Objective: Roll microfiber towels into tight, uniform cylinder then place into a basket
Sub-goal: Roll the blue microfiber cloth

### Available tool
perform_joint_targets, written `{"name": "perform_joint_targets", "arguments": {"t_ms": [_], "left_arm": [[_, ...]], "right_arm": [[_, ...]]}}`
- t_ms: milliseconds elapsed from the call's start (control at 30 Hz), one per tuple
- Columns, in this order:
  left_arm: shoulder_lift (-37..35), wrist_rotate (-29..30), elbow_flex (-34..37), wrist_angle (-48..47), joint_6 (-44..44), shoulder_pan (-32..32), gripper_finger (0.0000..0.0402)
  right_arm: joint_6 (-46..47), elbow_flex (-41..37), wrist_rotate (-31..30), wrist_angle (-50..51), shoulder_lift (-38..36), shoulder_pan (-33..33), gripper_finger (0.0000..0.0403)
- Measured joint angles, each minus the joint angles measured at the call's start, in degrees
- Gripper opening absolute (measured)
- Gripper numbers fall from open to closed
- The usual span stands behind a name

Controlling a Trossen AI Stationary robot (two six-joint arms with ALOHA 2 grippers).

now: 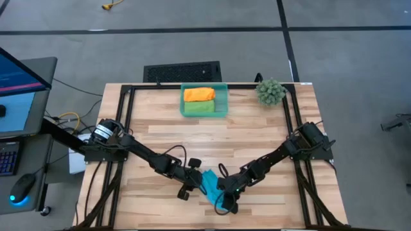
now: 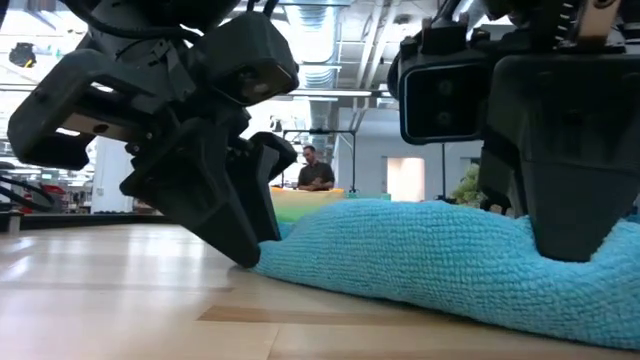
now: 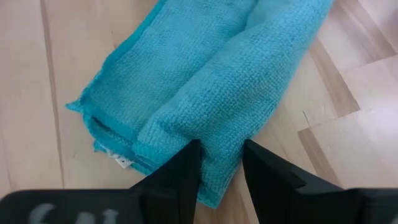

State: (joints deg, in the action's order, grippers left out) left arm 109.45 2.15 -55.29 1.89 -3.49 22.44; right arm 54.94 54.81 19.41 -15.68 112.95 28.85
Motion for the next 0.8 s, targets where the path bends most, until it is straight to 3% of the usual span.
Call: {"name": "perform_joint_targets", "arguments": {"t_ms": [300,600,800], "left_arm": [[0.2,-1.8,0.1,-0.8,-3.5,-0.1,0.0098],[0.3,-1.9,0.1,-1.0,-6.3,-0.1,0.0088],[0.3,-1.9,0.2,-0.9,-7.7,-0.1,0.0087]], "right_arm": [[-4.7,0.0,-3.2,-0.2,0.0,0.8,0.0075],[-5.7,0.1,-0.3,0.9,0.0,0.5,0.0197],[-5.8,0.1,-1.2,2.9,-1.2,1.2,0.0216]]}}
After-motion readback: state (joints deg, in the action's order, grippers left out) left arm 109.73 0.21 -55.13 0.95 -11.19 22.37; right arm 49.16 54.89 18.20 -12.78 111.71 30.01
